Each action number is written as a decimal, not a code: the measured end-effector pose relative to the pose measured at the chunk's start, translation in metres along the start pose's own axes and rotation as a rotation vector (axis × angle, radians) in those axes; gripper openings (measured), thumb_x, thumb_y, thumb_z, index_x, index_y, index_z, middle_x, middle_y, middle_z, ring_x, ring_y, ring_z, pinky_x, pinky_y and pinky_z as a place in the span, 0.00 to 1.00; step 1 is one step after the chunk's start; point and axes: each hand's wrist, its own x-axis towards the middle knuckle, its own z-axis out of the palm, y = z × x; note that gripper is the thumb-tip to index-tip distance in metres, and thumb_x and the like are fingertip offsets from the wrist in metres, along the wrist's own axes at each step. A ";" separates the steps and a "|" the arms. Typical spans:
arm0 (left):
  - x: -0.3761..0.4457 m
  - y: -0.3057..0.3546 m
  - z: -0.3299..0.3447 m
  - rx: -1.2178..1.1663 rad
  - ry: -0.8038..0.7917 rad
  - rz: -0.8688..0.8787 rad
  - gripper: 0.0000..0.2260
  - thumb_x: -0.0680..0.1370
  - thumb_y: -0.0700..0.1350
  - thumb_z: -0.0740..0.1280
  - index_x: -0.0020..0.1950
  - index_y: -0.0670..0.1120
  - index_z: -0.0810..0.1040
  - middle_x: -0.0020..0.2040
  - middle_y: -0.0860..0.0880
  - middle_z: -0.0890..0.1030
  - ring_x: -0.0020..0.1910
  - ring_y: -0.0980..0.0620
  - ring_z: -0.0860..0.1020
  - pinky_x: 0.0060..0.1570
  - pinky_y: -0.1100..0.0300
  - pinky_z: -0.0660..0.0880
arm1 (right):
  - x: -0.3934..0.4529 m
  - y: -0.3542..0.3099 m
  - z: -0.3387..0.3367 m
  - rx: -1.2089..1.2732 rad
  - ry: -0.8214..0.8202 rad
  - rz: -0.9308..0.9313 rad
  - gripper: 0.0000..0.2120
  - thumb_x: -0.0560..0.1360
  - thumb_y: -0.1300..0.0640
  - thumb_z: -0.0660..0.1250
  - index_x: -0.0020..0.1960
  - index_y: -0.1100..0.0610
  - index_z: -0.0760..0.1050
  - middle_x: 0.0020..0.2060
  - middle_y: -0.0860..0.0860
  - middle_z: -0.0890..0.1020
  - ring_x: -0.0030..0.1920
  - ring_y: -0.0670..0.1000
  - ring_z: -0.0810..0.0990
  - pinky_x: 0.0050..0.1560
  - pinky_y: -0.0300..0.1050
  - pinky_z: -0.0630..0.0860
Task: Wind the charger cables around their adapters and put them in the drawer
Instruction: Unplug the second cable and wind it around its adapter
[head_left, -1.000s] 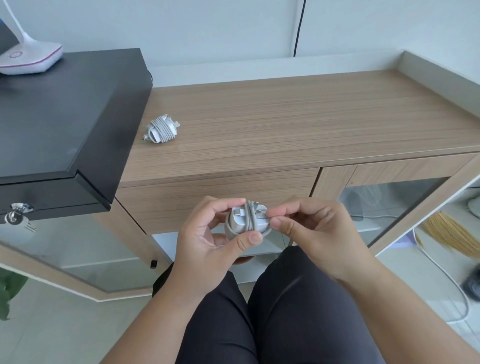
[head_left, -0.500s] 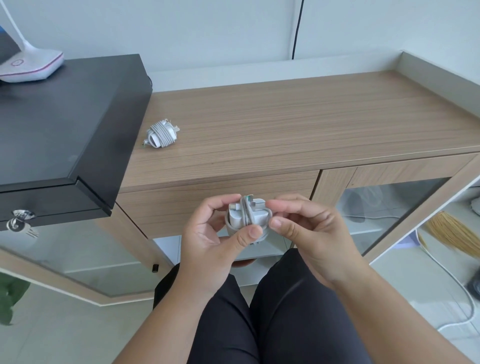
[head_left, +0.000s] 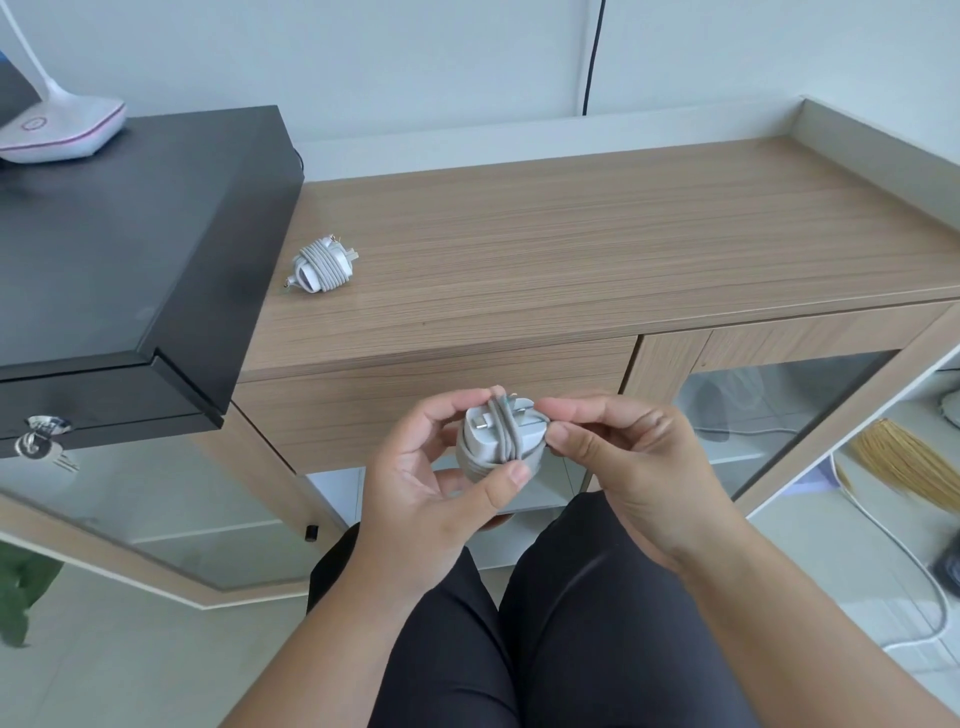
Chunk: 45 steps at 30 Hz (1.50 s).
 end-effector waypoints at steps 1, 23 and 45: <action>0.000 -0.001 0.001 -0.004 0.004 -0.004 0.19 0.65 0.44 0.77 0.54 0.57 0.81 0.58 0.51 0.83 0.59 0.50 0.80 0.48 0.59 0.79 | -0.001 0.001 0.001 -0.019 -0.001 -0.010 0.09 0.65 0.61 0.72 0.43 0.54 0.86 0.43 0.52 0.87 0.47 0.48 0.84 0.50 0.36 0.76; 0.000 -0.006 -0.014 -0.073 0.046 0.080 0.20 0.64 0.39 0.77 0.53 0.54 0.79 0.63 0.47 0.80 0.62 0.47 0.78 0.51 0.55 0.78 | 0.006 0.014 0.009 0.060 -0.176 0.205 0.23 0.71 0.48 0.72 0.63 0.56 0.77 0.61 0.59 0.80 0.63 0.66 0.75 0.66 0.64 0.70; 0.002 -0.009 -0.020 0.083 0.064 0.142 0.21 0.64 0.42 0.78 0.53 0.58 0.79 0.59 0.47 0.82 0.60 0.43 0.79 0.53 0.46 0.79 | 0.005 0.001 0.019 -0.136 -0.045 0.048 0.12 0.75 0.55 0.67 0.57 0.53 0.82 0.50 0.52 0.86 0.55 0.53 0.83 0.54 0.52 0.80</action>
